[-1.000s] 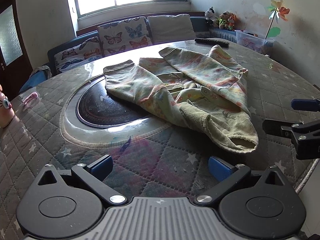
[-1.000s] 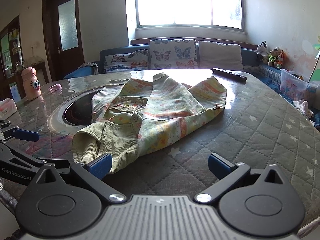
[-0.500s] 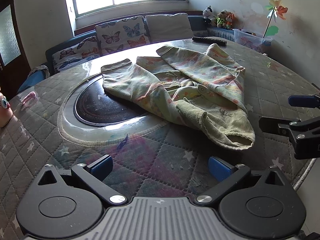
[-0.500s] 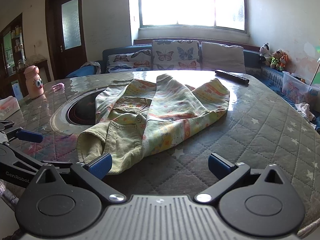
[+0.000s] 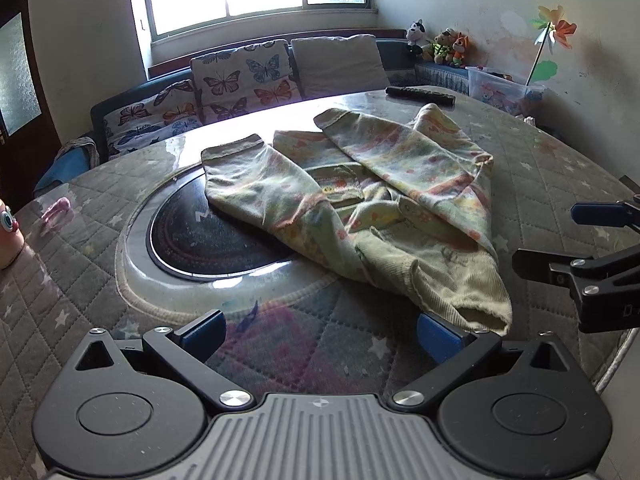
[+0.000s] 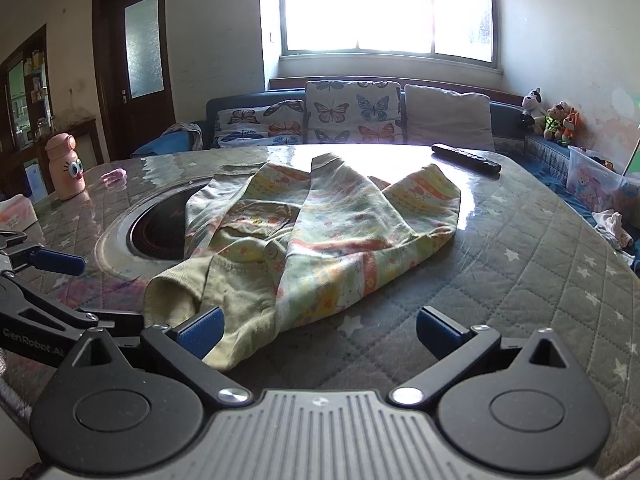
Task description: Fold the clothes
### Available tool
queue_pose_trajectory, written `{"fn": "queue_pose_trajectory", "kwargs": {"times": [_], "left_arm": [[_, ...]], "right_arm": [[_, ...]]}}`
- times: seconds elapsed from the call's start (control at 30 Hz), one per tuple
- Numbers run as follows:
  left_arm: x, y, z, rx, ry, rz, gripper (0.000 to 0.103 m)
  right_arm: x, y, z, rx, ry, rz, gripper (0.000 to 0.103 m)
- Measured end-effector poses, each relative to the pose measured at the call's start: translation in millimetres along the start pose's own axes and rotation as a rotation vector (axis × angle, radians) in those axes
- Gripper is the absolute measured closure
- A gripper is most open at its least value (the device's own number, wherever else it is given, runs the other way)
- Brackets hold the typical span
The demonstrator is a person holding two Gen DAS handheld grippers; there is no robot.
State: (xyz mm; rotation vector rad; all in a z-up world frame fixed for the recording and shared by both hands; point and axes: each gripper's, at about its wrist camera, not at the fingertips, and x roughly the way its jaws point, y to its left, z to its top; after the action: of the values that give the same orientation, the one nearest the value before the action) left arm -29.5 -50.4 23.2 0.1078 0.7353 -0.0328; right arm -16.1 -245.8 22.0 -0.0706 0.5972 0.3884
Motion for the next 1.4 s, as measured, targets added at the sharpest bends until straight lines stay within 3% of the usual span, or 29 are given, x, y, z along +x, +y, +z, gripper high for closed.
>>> {"fn": "queue_pose_trajectory", "kwargs": {"times": [0.6, 1.07, 1.4], "left_arm": [[55, 26, 56, -0.041, 0.065, 0.013, 0.000], [106, 33, 101, -0.046, 0.088, 0.034, 0.001], [144, 42, 129, -0.075, 0.094, 0.070, 0.017]], "right_arm": [[56, -17, 39, 0.038, 0.055, 0.007, 0.001], [112, -46, 73, 0.093, 0.098, 0.013, 0.015], [169, -59, 112, 0.073, 0.094, 0.050, 0.029]]}}
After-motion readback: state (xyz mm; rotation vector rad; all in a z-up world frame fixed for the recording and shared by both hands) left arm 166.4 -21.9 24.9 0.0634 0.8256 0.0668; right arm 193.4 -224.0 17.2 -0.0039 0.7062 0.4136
